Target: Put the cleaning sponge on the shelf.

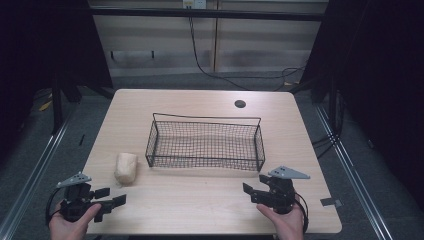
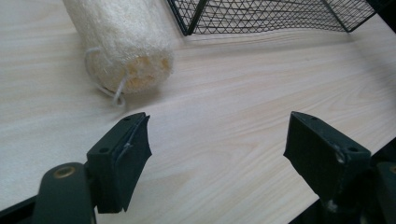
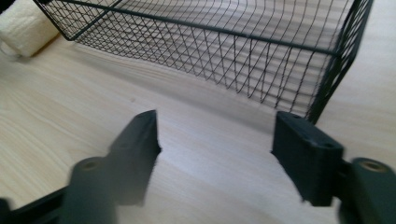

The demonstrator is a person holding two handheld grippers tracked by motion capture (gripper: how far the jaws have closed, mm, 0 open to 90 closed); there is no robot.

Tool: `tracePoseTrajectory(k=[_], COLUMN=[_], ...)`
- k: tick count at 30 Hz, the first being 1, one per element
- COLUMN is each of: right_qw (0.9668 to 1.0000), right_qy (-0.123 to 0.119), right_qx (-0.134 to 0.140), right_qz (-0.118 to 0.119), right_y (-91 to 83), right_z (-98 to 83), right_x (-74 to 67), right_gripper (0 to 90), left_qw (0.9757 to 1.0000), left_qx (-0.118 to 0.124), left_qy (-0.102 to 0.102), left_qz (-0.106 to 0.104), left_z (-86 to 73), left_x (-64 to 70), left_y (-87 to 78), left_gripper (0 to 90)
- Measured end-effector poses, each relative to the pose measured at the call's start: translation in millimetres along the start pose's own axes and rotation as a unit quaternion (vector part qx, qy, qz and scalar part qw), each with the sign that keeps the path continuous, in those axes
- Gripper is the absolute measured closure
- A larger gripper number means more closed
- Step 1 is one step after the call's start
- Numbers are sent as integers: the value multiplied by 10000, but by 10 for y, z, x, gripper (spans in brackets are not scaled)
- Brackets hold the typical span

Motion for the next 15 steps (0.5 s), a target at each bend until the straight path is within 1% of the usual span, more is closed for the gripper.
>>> tracePoseTrajectory(k=[1, 2, 3, 4, 5, 6, 8, 9, 11, 12, 13, 15], right_qw=[9999, 9999, 10000, 9998, 9998, 9998, 9998, 9998, 9995, 9995, 9995, 9995], right_qy=[-83, -109, -55, -17, -49, -71, 5, -26, -48, -11, 15, 2], right_qx=[64, 72, 42, 62, 48, 7, -81, -110, -173, -199, -258, -273], right_qz=[-24, 5, -44, -162, -173, -209, -165, -166, -265, -264, -190, -162], right_y=[-26, -41, -46, -50, -54, -58, -46, -38, -22, -11, -2, -4], right_z=[14, 25, 29, 30, 28, 24, 18, 15, -1, -6, -13, -18], right_x=[-12, -19, -13, -6, -6, -5, -3, 1, 5, 8, 2, -4], right_gripper=[339, 309, 272, 282, 315, 306, 252, 251, 183, 166, 161, 152], left_qw=[10000, 10000, 10000, 10000, 9999, 9999, 9999, 9999, 9999, 9999, 9998, 9998], left_qx=[-3, -25, -20, -46, -66, -79, -92, -110, -127, -144, -142, -146], left_qy=[-22, -13, 14, 70, 79, 73, 83, 71, 70, 81, 102, 127], left_qz=[-83, -88, -54, -45, -39, -24, 3, -5, -6, -16, -19, -43], left_z=[-4, -5, -4, -3, -2, -1, 1, 2, 6, 8, 11, 19], left_x=[7, 19, 27, 27, 25, 18, 5, 0, 1, 7, 13, 19], left_y=[-1, 3, 7, 10, 18, 22, 26, 27, 29, 30, 30, 27], left_gripper=[218, 218, 219, 222, 222, 224, 224, 225, 226, 230, 231, 231])
Point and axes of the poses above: each handheld gripper's, and its own axes: y roughly forward along the jaws, z roughly out of its top, x roughly to its right, the point moved 4 cm from there along y, roughly forward along the jaws, and after that the axes turned 10 degrees about y, right-handed, at the moved point
